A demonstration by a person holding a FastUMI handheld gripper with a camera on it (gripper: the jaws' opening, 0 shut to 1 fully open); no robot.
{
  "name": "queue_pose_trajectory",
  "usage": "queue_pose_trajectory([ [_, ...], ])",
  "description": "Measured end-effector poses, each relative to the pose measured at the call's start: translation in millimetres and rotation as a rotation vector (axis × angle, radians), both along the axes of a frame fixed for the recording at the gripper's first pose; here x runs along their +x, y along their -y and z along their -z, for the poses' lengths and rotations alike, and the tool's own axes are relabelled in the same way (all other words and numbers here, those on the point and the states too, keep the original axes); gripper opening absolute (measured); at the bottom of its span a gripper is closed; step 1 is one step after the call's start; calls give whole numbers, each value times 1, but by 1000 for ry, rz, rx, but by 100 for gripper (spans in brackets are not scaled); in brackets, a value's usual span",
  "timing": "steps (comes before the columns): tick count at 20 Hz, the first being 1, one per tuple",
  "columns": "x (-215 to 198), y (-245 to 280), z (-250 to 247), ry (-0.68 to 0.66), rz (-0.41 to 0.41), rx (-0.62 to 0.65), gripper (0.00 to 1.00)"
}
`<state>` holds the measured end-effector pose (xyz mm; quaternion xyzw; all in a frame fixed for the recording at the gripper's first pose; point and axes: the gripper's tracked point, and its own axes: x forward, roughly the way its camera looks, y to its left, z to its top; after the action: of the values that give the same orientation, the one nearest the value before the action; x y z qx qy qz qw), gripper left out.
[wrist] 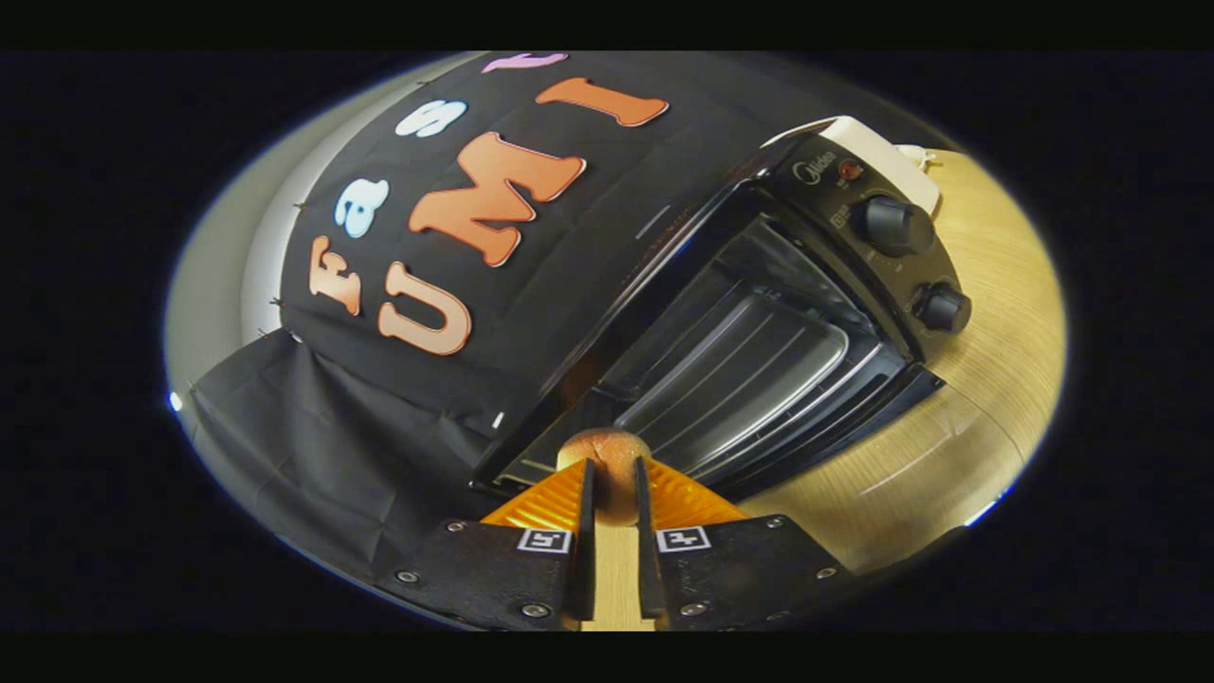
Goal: Open the toaster oven, put the food inside, and close the toaster oven door.
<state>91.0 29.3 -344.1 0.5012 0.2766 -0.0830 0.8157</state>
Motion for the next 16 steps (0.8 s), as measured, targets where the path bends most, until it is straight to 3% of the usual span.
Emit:
queue_pose_trajectory([
  [8,29,13,24,-17,83,-74,18],
  [13,43,15,22,11,77,-180,18],
  [16,49,13,22,17,29,-279,19],
])
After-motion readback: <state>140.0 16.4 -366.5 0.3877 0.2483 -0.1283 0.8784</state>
